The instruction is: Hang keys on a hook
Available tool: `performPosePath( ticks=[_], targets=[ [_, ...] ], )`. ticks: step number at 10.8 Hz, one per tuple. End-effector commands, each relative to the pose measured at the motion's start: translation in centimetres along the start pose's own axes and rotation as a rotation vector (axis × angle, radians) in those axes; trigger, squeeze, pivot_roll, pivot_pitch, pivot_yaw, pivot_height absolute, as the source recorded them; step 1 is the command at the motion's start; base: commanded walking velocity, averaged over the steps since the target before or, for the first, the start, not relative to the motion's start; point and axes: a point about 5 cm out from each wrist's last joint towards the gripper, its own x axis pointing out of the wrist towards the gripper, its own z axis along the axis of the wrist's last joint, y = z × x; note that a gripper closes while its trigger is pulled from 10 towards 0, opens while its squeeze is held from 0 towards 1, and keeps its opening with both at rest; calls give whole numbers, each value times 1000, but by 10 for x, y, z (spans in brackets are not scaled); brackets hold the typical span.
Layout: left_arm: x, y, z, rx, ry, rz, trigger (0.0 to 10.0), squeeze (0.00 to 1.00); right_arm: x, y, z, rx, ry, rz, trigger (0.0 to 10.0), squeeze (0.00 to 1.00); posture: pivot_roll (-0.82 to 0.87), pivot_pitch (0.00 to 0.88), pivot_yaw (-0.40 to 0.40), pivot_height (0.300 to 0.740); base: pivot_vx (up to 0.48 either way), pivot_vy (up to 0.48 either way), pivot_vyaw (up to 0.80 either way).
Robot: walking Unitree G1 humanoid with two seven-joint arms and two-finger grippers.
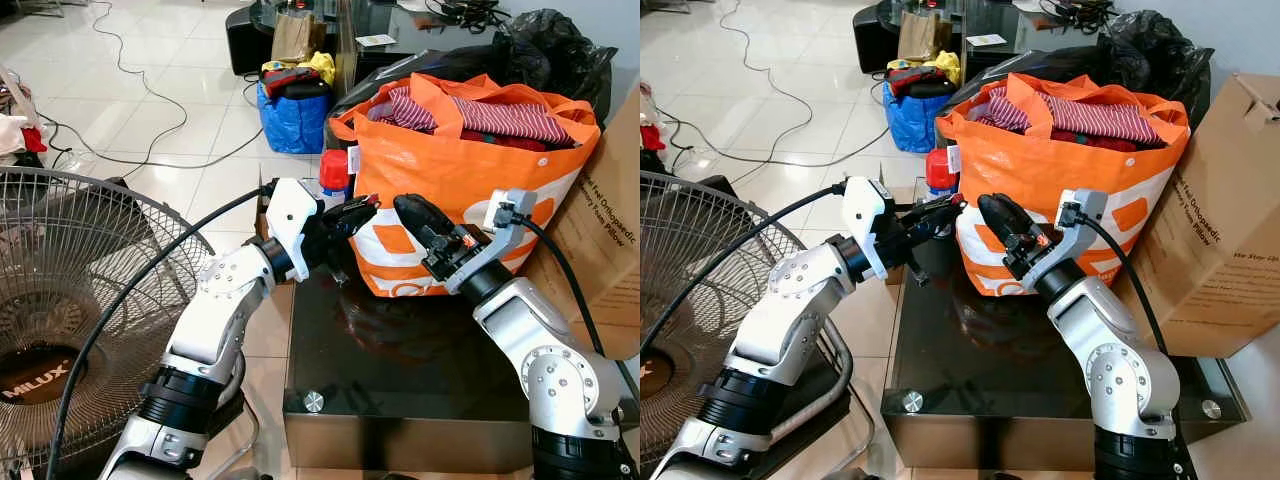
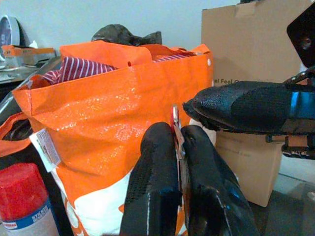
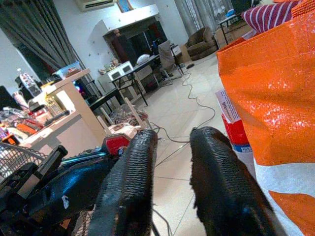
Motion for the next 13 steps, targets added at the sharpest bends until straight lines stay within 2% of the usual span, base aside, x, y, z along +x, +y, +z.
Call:
performPosePath(
  ticks=[1, 3, 4, 6, 7, 8, 10, 11, 13],
  targets=[
    [2, 1, 6, 10, -21, -3, 0, 0, 0, -3, 3, 12, -20, -6, 10000, 1000, -27, 0, -7, 740, 0, 0, 0],
    [3, 5, 8, -37, -40, 17, 0, 0, -1, -5, 5, 10, -28, -25, 10000, 1000, -31, 0, -5, 740, 0, 0, 0],
    [-1, 15, 18, -167, -86, -2, 0, 0, -2, -16, 8, -10, -49, -123, 10000, 1000, -30, 0, -11, 740, 0, 0, 0],
    [-16, 33, 31, -253, -102, -92, 0, 0, -9, -38, 8, -56, -49, -286, 10000, 1000, -29, 0, -13, 740, 0, 0, 0],
    [-24, 42, 35, -280, -98, -134, 0, 0, -13, -42, 8, -48, -54, -304, 10000, 1000, -31, 0, -11, 740, 0, 0, 0],
    [-38, 52, 44, -354, -97, -242, 0, 0, -18, -44, 7, -27, -63, -313, 10000, 1000, -41, 0, -5, 740, 0, 0, 0],
    [-50, 55, 53, -431, -102, -356, 0, 0, -22, -45, 7, -9, -78, -313, 10000, 1000, -57, 0, 15, 740, 0, 0, 0],
    [-57, 57, 57, -468, -72, -427, 0, 0, -27, -46, 6, 15, -97, -328, 10000, 1000, -60, 0, 23, 740, 0, 0, 0],
    [-61, 59, 65, -518, -85, -481, 0, 0, -32, -45, 4, 36, -108, -321, 10000, 1000, -61, 0, 29, 740, 0, 0, 0]
  ],
)
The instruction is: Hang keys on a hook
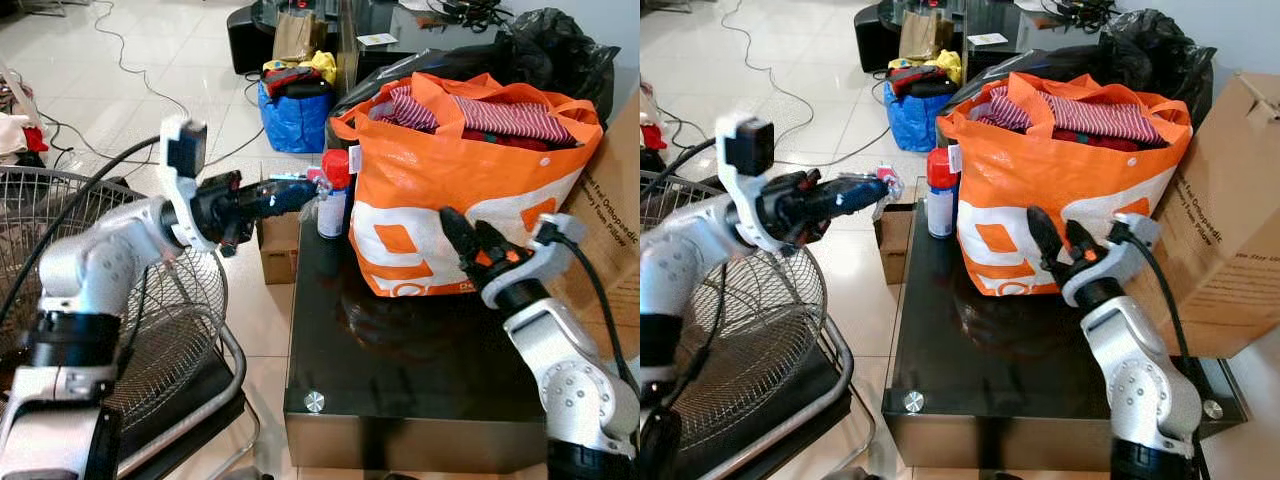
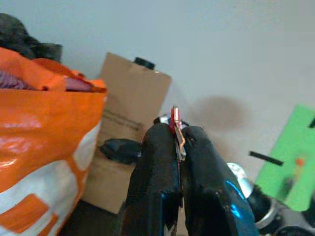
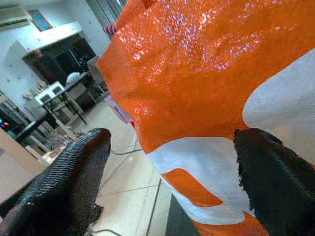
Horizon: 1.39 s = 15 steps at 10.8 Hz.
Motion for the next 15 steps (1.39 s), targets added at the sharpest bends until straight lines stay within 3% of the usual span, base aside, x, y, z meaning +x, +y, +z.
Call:
performPosePath(
  ticks=[1, 3, 4, 6, 7, 8, 9, 11, 13, 15],
  targets=[
    [-1, -2, 7, 2, -8, -19, 0, 0, -2, 4, 6, 8, -37, 27, 10000, 1000, -61, 0, 33, 740, 0, 0, 0],
    [-1, -3, 6, -23, 12, -33, 0, 0, -4, 8, 4, 22, -42, 45, 10000, 1000, -55, 0, 40, 740, 0, 0, 0],
    [2, 6, 2, 31, 38, 63, 0, 0, -3, 8, 2, 26, -41, 41, 10000, 1000, -56, 0, 44, 740, 0, 0, 0],
    [8, 51, -12, 302, 182, 530, 0, 0, -2, 8, 1, 17, -42, 27, 10000, 1000, -58, 0, 58, 740, 0, 0, 0],
    [8, 65, -17, 434, 276, 726, 0, 0, -1, 10, 0, -3, -30, 35, 10000, 1000, -60, 0, 62, 740, 0, 0, 0],
    [8, 77, -19, 641, 387, 986, 0, 0, -2, 13, -4, -27, 1, 62, 10000, 1000, -59, 0, 61, 740, 0, 0, 0],
    [8, 83, -24, 665, 385, 1064, 0, 0, -2, 15, -7, -41, 26, 89, 10000, 1000, -53, 0, 49, 740, 0, 0, 0],
    [8, 89, -33, 755, 436, 1112, 0, 0, 0, 16, -9, -53, 53, 114, 10000, 1000, -48, 0, 39, 740, 0, 0, 0],
    [7, 91, -39, 815, 450, 1130, 0, 0, 4, 16, -7, -63, 61, 132, 10000, 1000, -42, 0, 20, 740, 0, 0, 0],
    [8, 92, -43, 821, 443, 1128, 0, 0, 5, 17, -7, -67, 65, 142, 10000, 1000, -42, 0, 16, 740, 0, 0, 0]
  ],
)
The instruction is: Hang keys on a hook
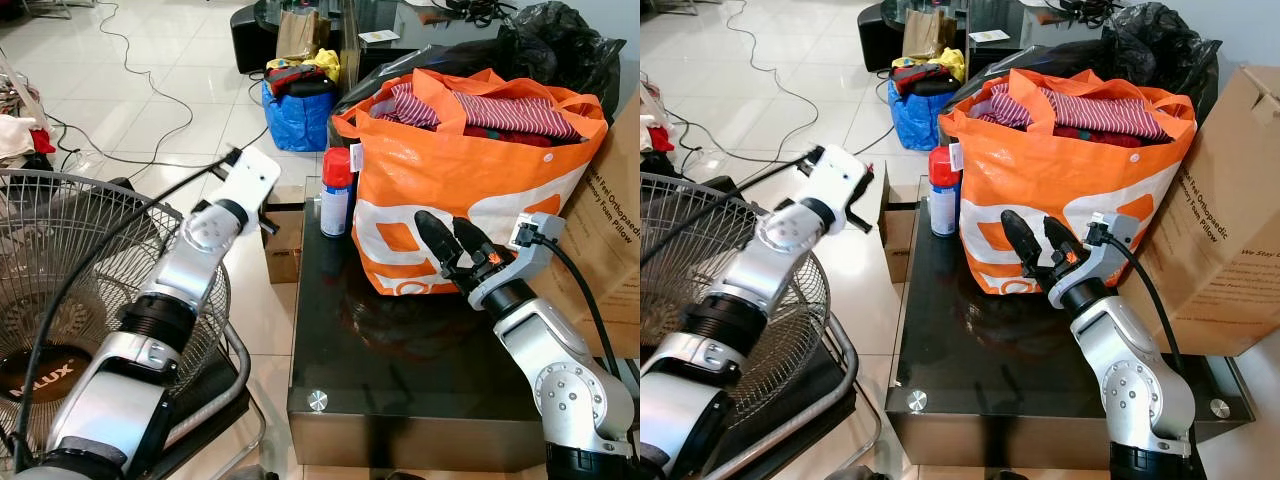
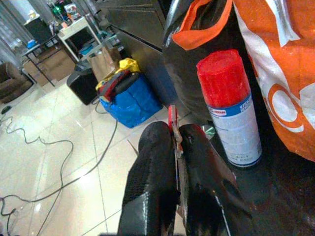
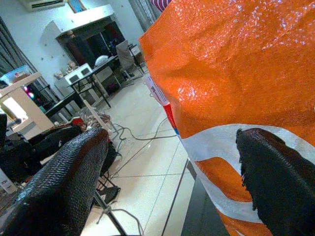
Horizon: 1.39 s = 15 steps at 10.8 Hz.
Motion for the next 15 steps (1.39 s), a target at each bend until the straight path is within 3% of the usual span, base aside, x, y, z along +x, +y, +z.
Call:
performPosePath(
  ticks=[1, 2, 3, 6, 7, 8, 9, 11, 13, 15],
  targets=[
    [0, -4, 3, -16, -28, -45, 0, 0, 2, 1, 0, -12, 11, 1, 10000, 1000, -46, 0, 19, 740, 0, 0, 0],
    [-5, -22, 7, -133, -95, -205, 0, 0, -1, -5, -3, -52, 27, -62, 10000, 1000, -55, 0, 27, 740, 0, 0, 0],
    [-11, -34, 3, -157, -111, -285, 0, 0, -4, -6, -9, -130, 64, -98, 10000, 1000, -76, 0, 45, 740, 0, 0, 0],
    [-18, -44, -19, -205, -61, -254, 0, 0, -16, -3, -30, -258, 147, -188, 10000, 1000, -145, 0, 94, 740, 0, 0, 0],
    [-26, -44, -33, -225, -29, -188, 10000, 0, -25, -8, -44, -316, 195, -274, 10000, 1000, -154, 0, 101, 740, 0, 0, 0],
    [-29, -45, -37, -244, -19, -162, 10000, 0, -31, -12, -51, -294, 178, -361, 10000, 110, -176, 0, 121, 740, 0, 0, -800],
    [-29, -48, -40, -233, -24, -156, 10000, 0, -38, -18, -52, -260, 146, -451, 10000, 0, -185, 0, 128, 740, 0, 0, -800],
    [-35, -54, -53, -270, -12, -103, 10000, 0, -56, -29, -51, -329, 146, -580, 10000, 0, -225, 0, 143, 740, 0, 0, -400],
    [-44, -54, -61, -286, -3, -57, 10000, 0, -54, -26, -49, -360, 129, -573, 10000, 0, -207, 0, 102, 740, 0, 0, -400],
    [-57, -55, -71, -313, 20, -6, 10000, 0, -42, -25, -49, -404, 146, -513, 10000, 0, -139, 0, 11, 740, 0, 0, -800]
  ],
)
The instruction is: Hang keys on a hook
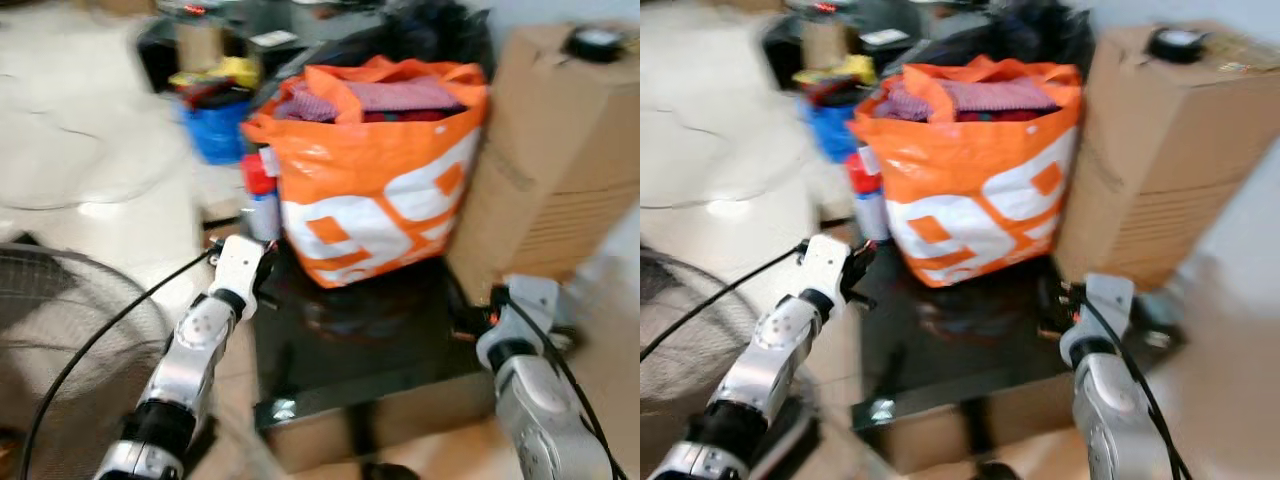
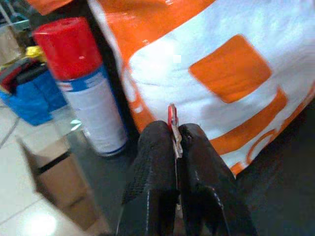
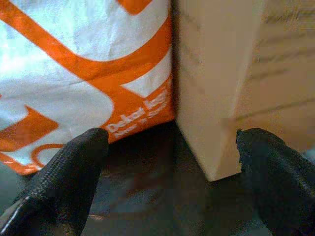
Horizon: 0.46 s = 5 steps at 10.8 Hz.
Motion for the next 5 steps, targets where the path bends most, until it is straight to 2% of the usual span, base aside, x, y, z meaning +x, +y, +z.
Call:
performPosePath(
  ticks=[1, 3, 5],
  targets=[
    [-4, 5, 4, 18, -8, 34, 10000, 0, 6, 3, -1, -13, 11, 30, 10000, 0, -109, 0, -20, 740, 0, 0, -800],
    [-8, 8, 4, 29, -7, 51, 10000, 0, 12, 5, -2, -4, 23, 22, 10000, 0, -95, 0, -21, 740, 0, 0, -800],
    [-5, 9, 11, 53, -13, 38, 10000, 0, 14, 5, -4, -26, 47, 4, 10000, 0, -99, 0, -7, 740, 0, 0, -800]
  ],
)
